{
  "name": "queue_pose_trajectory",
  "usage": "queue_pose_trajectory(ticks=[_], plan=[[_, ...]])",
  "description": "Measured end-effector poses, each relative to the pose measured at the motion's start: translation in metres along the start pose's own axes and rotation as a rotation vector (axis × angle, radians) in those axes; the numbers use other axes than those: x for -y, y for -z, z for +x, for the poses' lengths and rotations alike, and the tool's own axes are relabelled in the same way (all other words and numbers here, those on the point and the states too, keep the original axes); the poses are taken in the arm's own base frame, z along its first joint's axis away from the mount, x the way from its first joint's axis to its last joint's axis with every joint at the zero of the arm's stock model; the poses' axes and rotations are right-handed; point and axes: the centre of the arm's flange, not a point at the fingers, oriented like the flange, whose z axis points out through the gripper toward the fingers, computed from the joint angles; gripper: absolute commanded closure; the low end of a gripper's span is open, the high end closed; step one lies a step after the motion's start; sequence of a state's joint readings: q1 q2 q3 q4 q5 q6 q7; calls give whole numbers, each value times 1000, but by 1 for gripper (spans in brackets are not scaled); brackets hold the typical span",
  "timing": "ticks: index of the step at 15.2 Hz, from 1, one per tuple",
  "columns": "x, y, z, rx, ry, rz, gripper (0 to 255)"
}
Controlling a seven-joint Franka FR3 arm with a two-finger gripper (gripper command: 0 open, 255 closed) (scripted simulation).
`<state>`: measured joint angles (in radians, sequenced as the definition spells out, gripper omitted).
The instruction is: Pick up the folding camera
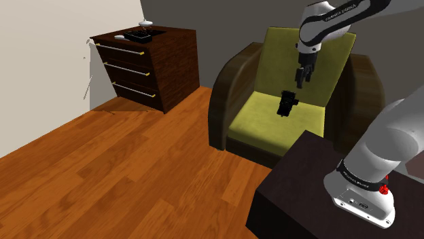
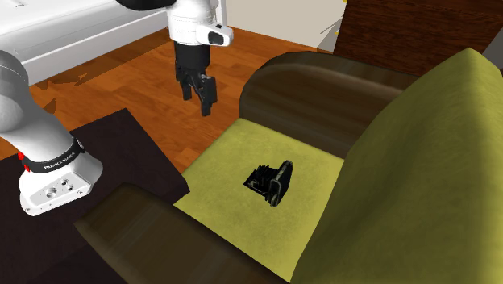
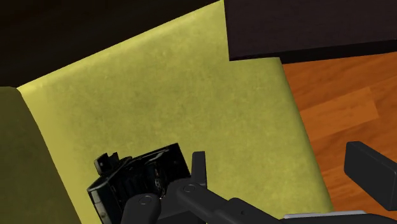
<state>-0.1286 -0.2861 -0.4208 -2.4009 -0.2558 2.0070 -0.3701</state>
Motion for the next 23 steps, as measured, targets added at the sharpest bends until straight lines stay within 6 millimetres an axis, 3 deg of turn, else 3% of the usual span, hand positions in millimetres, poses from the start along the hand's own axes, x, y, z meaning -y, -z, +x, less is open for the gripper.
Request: queue_pose_trajectory(ticks=[18,21,23], plan=[[-188,-127,91,-37,-8,66,0],[-214,-147,109,-43,-8,77,0],[-218,-156,112,-44,-8,79,0]])
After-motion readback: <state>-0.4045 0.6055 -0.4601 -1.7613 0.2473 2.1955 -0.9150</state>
